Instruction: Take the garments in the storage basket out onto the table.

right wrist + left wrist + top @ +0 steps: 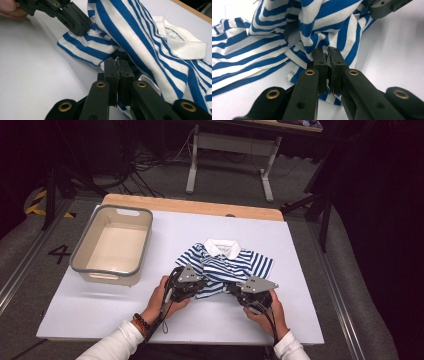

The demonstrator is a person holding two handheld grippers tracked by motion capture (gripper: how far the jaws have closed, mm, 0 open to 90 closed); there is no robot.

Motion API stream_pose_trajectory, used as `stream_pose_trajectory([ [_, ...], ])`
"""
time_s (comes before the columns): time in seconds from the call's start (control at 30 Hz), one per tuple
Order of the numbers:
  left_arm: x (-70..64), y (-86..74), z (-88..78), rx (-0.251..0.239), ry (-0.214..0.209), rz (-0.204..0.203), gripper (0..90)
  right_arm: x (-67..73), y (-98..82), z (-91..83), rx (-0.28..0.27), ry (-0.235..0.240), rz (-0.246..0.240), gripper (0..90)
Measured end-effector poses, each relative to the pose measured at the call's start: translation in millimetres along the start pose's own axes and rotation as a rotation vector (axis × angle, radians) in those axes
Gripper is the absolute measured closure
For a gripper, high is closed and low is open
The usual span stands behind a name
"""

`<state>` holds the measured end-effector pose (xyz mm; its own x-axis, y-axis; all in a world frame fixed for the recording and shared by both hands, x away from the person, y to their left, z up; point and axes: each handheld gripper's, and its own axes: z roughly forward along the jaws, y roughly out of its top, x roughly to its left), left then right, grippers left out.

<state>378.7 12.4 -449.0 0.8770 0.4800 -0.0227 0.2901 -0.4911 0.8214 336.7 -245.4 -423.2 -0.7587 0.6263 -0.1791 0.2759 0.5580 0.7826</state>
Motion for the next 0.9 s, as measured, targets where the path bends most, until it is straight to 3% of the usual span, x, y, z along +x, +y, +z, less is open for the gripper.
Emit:
stream_pose_trajectory([
  [0.17,-2.2,3.4,-10.5,-0.018,-0.012,0.013,87.5,0.5,0.9,-13.4,-0.026,0.000,-0.008,87.8],
  [0.37,0.1,8.5,-38.4,-0.049,0.024,0.032,87.5,-2.4,-3.5,-37.1,-0.067,-0.007,0.001,87.8],
  [0.5,2.7,7.4,-51.6,-0.039,0.037,0.033,87.5,-7.9,-13.5,-54.4,-0.088,-0.018,0.017,87.9],
  [0.67,4.8,1.6,-58.3,-0.011,0.032,0.026,87.5,-15.5,-28.3,-70.6,-0.100,-0.019,0.049,88.1],
  [0.77,6.2,-3.5,-61.6,0.006,0.034,0.015,87.4,-17.7,-35.4,-75.1,-0.078,-0.016,0.042,89.4],
  [0.9,10.2,-10.4,-66.3,0.007,0.002,-0.023,86.9,-21.3,-44.4,-79.4,-0.066,-0.005,0.064,90.0],
])
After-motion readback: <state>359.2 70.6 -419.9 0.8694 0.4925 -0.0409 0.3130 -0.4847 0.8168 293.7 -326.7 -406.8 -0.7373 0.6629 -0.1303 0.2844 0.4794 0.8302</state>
